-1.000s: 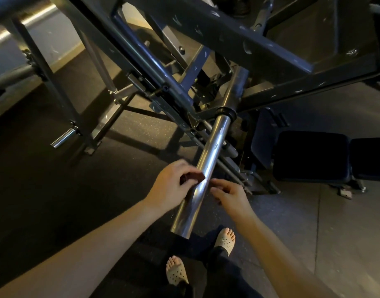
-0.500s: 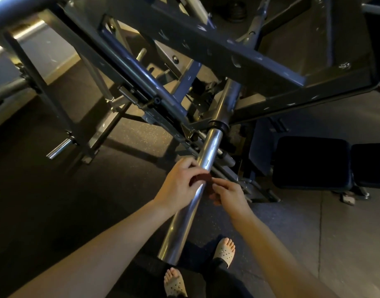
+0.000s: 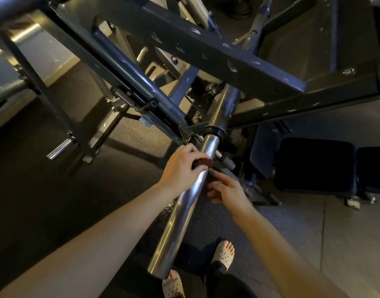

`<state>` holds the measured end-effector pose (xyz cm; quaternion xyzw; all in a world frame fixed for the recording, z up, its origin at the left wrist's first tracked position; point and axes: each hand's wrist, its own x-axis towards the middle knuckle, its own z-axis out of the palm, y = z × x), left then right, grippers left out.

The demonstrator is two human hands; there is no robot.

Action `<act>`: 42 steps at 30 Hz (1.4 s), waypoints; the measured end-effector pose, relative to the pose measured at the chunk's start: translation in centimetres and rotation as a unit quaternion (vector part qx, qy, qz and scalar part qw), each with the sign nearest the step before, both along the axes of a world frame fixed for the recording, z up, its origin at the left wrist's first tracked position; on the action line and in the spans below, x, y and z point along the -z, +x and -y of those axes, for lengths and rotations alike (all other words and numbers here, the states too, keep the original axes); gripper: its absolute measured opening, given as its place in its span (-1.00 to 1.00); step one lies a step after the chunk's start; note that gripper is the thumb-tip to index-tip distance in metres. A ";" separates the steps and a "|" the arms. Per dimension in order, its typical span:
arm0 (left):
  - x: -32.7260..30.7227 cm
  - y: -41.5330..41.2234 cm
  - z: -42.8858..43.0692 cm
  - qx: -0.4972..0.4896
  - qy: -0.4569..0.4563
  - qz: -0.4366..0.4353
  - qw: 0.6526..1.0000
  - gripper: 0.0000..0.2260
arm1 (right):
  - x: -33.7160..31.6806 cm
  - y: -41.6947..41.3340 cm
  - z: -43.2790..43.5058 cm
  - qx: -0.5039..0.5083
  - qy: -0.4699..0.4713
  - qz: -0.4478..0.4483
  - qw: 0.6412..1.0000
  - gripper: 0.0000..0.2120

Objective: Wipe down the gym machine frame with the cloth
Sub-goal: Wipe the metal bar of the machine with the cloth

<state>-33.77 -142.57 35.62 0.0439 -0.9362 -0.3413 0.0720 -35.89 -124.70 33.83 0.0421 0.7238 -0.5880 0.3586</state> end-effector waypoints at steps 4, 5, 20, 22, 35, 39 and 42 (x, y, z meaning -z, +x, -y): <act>-0.7 7.6 -0.5 0.010 0.020 0.012 1.000 -0.79 | -0.6 -1.6 0.4 -0.006 -0.005 -0.011 1.000 -0.58; -1.0 9.7 -0.4 0.020 0.031 0.028 0.999 -0.80 | -0.6 -1.9 0.5 -0.010 -0.001 -0.015 1.000 -0.57; -0.2 1.2 -0.8 -0.016 0.056 0.023 0.998 -0.82 | -0.5 -4.1 -0.4 -0.057 0.007 -0.007 0.998 -0.64; -0.8 4.8 -0.2 0.001 0.079 0.056 0.995 -0.82 | -0.4 -4.3 -0.5 -0.062 -0.002 0.000 0.998 -0.65; 0.3 -5.0 -1.2 -0.094 0.107 -0.005 0.990 -0.76 | 0.4 -5.4 -0.6 -0.063 0.007 0.014 0.998 -0.65; -0.7 2.1 0.1 -0.100 0.160 0.095 0.978 -0.75 | 0.6 -5.2 -0.7 -0.058 -0.013 0.019 0.998 -0.67; -0.9 0.7 0.4 -0.105 0.158 0.122 0.974 -0.80 | 0.7 -5.0 -0.5 -0.053 -0.014 0.017 0.998 -0.67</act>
